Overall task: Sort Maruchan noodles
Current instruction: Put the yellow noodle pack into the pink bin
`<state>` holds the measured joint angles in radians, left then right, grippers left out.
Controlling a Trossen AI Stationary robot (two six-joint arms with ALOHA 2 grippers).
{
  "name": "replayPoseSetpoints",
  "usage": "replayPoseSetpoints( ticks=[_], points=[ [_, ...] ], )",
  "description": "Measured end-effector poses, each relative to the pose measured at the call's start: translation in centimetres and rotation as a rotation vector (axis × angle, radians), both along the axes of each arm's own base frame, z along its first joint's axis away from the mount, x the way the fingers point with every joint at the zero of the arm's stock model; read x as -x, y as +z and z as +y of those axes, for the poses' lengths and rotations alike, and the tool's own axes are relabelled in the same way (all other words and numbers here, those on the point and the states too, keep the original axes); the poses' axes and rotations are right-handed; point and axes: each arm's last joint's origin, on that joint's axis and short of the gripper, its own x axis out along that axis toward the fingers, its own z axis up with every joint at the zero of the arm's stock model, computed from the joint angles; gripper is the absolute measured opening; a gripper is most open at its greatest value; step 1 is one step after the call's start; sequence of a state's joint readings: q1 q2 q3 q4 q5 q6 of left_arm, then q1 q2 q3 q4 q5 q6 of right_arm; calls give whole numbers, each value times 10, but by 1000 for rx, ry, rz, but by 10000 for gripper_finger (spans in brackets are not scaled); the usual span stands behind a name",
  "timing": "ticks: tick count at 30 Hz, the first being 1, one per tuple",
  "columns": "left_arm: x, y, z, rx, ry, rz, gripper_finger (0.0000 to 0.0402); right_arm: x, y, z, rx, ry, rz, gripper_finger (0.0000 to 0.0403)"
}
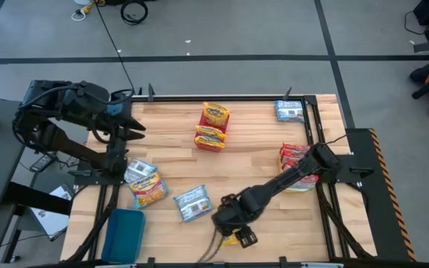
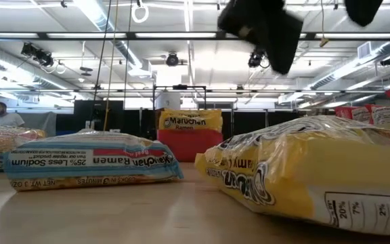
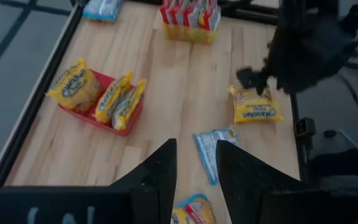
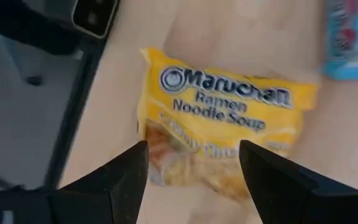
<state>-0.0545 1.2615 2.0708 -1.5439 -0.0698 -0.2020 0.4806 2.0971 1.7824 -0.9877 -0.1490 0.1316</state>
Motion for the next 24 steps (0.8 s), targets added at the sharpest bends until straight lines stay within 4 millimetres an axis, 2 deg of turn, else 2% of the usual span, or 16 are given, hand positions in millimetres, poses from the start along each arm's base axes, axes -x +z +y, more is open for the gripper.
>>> replayPoseSetpoints(
  ticks=[4, 9, 13, 18, 21, 24],
  points=[
    [-3, 4, 0, -4, 12, -49, 116, -14, -24, -17, 14, 6, 61, 251],
    [-4, 4, 0, 18, 31, -53, 116, -29, -25, -27, 23, 14, 21, 240],
    [-3, 3, 0, 47, 58, -39, 116, -20, -44, -32, 70, -23, 163, 238],
    [-2, 1, 0, 52, 63, -21, 116, 3, -61, -37, 71, -127, 412, 238],
    [-2, 1, 0, 50, 62, -21, 116, 14, -62, -40, 111, -147, 521, 238],
    [-2, 1, 0, 47, 59, -20, 116, 21, -50, -42, 139, -116, 536, 238]
  ],
)
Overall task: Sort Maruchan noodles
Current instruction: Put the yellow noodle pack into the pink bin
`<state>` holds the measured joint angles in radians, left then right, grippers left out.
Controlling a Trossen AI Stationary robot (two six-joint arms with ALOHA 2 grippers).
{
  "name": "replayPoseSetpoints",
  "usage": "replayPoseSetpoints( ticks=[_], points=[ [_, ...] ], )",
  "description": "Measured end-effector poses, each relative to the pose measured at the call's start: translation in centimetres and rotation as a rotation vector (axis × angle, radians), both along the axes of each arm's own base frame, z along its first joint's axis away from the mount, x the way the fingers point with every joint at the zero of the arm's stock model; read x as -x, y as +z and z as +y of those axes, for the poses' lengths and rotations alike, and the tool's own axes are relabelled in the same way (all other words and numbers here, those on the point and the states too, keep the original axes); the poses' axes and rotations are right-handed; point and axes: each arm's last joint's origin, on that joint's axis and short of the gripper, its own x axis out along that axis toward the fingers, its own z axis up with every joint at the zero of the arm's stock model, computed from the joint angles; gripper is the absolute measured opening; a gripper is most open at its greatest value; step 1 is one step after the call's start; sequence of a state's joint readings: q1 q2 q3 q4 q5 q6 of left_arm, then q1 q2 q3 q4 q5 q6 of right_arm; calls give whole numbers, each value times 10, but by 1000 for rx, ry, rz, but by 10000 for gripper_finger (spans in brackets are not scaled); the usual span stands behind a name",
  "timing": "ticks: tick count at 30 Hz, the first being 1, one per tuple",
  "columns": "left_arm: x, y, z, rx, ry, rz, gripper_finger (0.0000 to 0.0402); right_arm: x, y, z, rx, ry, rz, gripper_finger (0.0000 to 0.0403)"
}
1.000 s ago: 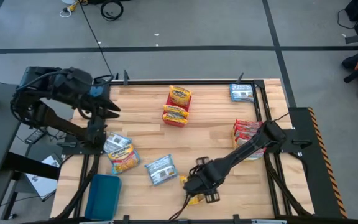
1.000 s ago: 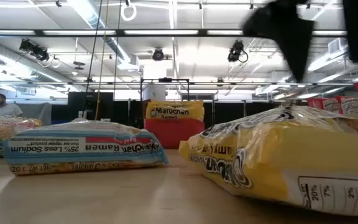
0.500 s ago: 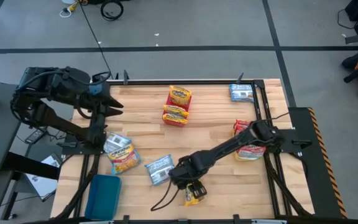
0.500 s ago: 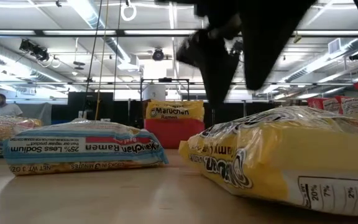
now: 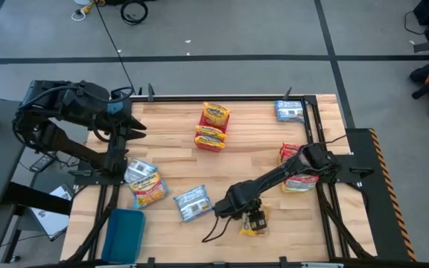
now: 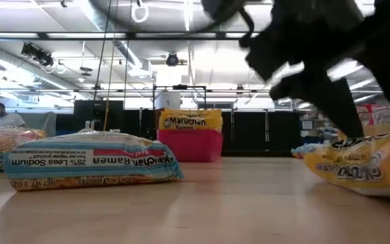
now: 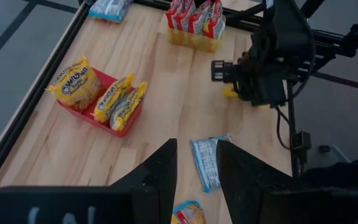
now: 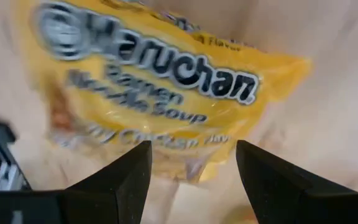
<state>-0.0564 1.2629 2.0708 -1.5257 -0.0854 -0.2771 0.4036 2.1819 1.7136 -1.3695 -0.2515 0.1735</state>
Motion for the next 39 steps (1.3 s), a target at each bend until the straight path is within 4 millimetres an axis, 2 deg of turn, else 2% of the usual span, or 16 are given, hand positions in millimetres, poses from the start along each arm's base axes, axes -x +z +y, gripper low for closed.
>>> replayPoseSetpoints(
  ticks=[3, 6, 10, 17, 22, 26, 31, 36, 37, 39],
  points=[
    [0, 0, 0, 1, 1, 0, 116, 1, 21, 0, -39, 66, -59, 238],
    [0, 0, 0, 14, 12, 0, 116, -7, 36, 3, -99, 194, -163, 238],
    [0, 0, 0, 38, 34, -2, 116, -19, 39, 3, -226, 377, -279, 238],
    [0, 0, 0, 74, 75, -5, 116, -33, -2, -20, -279, 361, -216, 232],
    [0, 0, 1, 56, 100, -7, 116, -32, -35, -15, -403, 349, -78, 226],
    [0, -1, 2, 42, 119, -2, 116, -27, -59, -14, -402, 304, 65, 211],
    [0, 0, 3, -1, 142, -4, 116, -22, -75, -14, -416, 271, 173, 151],
    [1, -1, 5, -71, 149, 7, 116, -24, -67, -16, -385, 304, 114, 29],
    [1, -1, 5, -82, 151, 8, 116, -24, -62, -18, -373, 309, 102, 16],
    [1, -1, 5, -104, 155, 9, 116, -25, -49, -23, -330, 304, 63, 14]
  ],
)
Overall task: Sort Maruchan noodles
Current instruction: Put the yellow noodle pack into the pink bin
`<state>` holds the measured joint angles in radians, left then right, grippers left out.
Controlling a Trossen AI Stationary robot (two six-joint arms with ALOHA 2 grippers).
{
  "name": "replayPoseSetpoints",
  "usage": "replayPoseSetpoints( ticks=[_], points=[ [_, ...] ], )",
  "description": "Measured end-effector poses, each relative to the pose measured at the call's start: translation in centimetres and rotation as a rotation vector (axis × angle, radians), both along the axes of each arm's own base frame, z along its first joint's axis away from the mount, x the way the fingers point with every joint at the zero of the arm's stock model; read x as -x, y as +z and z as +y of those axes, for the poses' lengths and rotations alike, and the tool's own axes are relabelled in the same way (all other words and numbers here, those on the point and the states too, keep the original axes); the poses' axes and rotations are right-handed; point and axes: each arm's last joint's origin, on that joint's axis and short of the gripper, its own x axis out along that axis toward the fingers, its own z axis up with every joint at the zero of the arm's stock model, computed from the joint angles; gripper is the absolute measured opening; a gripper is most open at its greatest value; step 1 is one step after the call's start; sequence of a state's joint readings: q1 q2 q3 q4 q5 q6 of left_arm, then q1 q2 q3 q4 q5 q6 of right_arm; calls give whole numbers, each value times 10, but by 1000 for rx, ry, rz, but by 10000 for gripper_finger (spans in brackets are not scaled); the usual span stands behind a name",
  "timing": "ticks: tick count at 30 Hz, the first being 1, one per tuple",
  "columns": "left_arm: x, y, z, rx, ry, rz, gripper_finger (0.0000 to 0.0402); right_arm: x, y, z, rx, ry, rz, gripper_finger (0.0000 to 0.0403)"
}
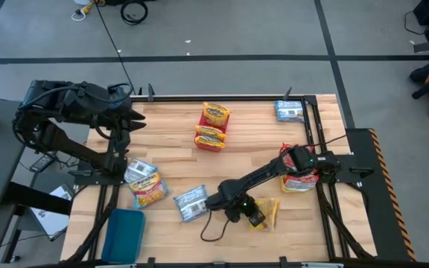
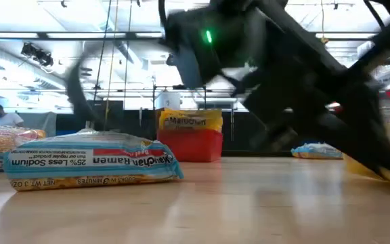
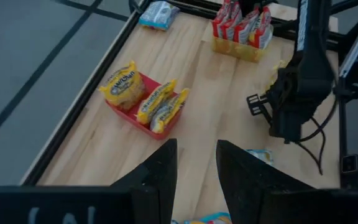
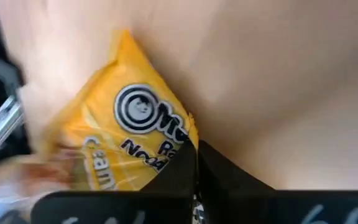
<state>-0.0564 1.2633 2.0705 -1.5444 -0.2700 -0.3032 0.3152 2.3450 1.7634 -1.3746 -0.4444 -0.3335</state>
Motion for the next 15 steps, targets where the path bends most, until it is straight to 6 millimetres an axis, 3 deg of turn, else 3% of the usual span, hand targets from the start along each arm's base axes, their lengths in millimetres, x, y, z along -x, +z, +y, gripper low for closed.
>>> replayPoseSetpoints(
  ticks=[3, 9, 15],
  points=[
    [0, 0, 0, -6, 5, 0, 116, 0, 30, -10, 65, -34, -84, 11],
    [0, 1, 1, -61, -24, 8, 116, 6, 107, -42, 173, -199, -323, 8],
    [0, 1, 2, -158, -30, 26, 116, 11, 187, -98, 381, -586, -745, 7]
  ],
)
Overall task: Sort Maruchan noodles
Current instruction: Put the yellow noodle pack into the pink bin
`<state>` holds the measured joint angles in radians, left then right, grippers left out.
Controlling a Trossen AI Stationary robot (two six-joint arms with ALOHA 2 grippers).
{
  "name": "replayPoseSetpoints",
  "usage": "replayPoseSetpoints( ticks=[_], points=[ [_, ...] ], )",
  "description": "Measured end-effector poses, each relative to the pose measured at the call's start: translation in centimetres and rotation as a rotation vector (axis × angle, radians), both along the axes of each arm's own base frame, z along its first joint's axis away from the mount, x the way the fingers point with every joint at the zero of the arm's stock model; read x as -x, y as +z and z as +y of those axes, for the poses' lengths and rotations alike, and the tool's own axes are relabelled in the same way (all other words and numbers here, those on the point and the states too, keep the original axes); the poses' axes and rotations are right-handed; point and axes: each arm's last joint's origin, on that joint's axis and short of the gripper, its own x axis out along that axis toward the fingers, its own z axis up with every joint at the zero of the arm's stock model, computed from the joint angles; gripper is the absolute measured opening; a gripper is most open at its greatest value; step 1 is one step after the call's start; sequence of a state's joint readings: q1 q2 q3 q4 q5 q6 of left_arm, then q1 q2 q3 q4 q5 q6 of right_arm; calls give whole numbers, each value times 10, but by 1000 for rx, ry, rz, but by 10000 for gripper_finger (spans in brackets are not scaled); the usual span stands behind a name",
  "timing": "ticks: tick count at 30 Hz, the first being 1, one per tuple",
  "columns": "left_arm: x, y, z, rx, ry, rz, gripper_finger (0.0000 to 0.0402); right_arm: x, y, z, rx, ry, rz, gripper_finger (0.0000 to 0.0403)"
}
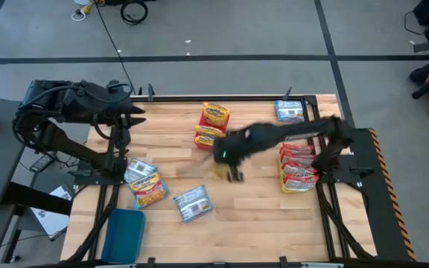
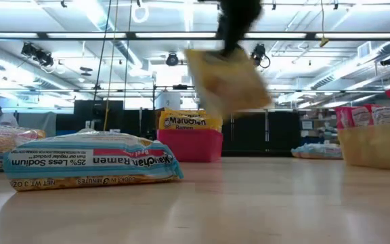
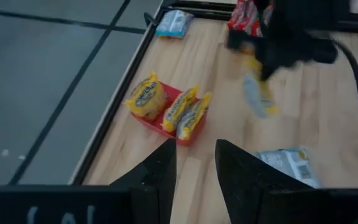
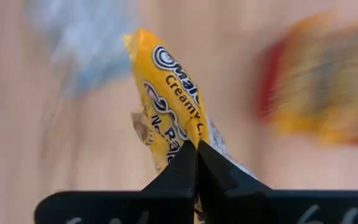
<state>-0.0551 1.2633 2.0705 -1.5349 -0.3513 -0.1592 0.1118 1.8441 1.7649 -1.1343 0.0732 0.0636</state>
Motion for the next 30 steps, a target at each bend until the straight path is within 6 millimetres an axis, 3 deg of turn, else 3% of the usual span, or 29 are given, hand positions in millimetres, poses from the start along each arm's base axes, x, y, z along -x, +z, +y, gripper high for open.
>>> replayPoseSetpoints(
  ticks=[5, 11, 17, 23, 30],
  points=[
    [-5, 2, 3, -52, -20, -15, 116, 2, 48, -49, 127, -453, -390, 7],
    [-13, 3, 6, -79, -70, -14, 116, -5, 59, -100, 230, -794, -603, 7],
    [-16, 2, 11, -81, -88, 1, 116, -30, 15, -138, 168, -856, -515, 7],
    [-12, -1, 18, -93, -54, 52, 116, -43, -34, -147, 128, -838, -309, 7],
    [-7, -2, 30, -132, -18, 98, 116, -43, -41, -147, 183, -827, -265, 7]
  ],
)
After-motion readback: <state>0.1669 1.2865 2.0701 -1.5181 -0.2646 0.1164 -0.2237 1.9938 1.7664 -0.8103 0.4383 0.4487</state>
